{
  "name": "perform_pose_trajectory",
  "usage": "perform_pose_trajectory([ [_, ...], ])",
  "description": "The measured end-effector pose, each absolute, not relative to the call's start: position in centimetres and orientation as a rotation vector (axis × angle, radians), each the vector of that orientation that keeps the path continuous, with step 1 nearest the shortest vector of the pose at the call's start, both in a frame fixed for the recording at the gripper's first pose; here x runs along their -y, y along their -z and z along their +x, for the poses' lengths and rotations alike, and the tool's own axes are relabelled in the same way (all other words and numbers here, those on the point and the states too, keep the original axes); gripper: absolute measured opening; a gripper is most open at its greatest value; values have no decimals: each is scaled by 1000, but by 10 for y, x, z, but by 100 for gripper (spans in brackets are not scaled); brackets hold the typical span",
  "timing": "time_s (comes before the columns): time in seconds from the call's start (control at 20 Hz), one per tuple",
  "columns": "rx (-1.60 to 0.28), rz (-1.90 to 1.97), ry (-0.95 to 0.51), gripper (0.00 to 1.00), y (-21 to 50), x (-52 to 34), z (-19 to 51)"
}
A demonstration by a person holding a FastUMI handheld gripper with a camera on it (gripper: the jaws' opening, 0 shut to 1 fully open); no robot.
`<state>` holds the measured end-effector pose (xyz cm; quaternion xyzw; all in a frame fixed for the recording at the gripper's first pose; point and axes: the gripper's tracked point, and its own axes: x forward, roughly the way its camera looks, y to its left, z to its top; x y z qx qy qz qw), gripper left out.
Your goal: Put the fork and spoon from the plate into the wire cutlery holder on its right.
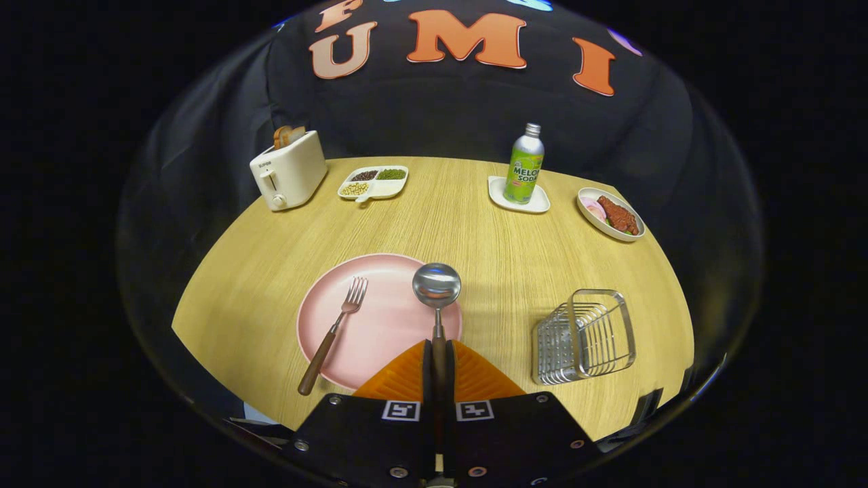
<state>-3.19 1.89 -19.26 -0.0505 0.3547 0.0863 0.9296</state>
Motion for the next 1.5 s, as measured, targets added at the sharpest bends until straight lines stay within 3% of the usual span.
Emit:
perform_pose_trajectory([
  [0.55,-778,-189,-132,5,134,71,-60],
  [0.8,-880,-261,-80,5,142,115,-65],
  [1.5,-1155,-338,-157,5,178,135,-41],
])
